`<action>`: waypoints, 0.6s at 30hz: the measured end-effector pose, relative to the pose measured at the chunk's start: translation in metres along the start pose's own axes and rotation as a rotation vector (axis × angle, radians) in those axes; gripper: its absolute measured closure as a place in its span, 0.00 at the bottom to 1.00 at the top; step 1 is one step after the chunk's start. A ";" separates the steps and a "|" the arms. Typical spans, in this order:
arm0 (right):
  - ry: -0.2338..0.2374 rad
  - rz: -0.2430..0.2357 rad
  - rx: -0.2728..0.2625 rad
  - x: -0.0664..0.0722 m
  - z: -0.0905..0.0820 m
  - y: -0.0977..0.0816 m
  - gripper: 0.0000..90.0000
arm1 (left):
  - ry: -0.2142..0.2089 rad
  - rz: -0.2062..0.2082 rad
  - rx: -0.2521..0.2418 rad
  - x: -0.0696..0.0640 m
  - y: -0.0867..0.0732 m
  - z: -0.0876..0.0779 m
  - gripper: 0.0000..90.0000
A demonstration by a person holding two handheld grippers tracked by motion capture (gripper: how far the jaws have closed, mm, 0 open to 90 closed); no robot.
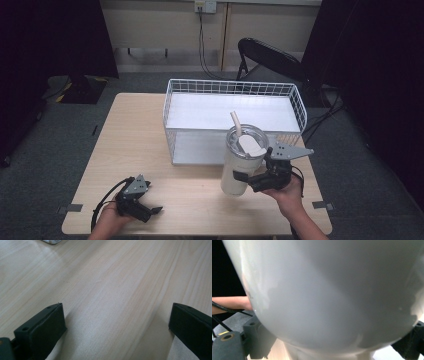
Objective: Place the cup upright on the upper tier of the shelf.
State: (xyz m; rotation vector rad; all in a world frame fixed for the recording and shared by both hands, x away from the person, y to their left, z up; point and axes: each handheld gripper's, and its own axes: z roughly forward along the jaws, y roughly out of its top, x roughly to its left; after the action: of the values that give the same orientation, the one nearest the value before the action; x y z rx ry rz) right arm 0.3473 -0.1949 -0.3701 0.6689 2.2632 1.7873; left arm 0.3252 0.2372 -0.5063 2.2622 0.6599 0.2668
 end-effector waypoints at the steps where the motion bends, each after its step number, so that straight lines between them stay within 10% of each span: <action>1: -0.001 0.002 -0.001 -0.001 -0.001 0.002 0.10 | 0.000 0.000 0.000 0.000 0.000 0.000 0.00; 18: 0.010 0.013 0.021 -0.009 -0.006 0.039 0.10 | 0.000 0.000 0.000 0.000 0.000 0.000 0.00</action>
State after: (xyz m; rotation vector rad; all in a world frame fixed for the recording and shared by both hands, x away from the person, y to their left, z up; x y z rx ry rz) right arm 0.3613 -0.1974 -0.3327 0.6819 2.2923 1.7795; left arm 0.3252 0.2372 -0.5063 2.2620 0.6602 0.2667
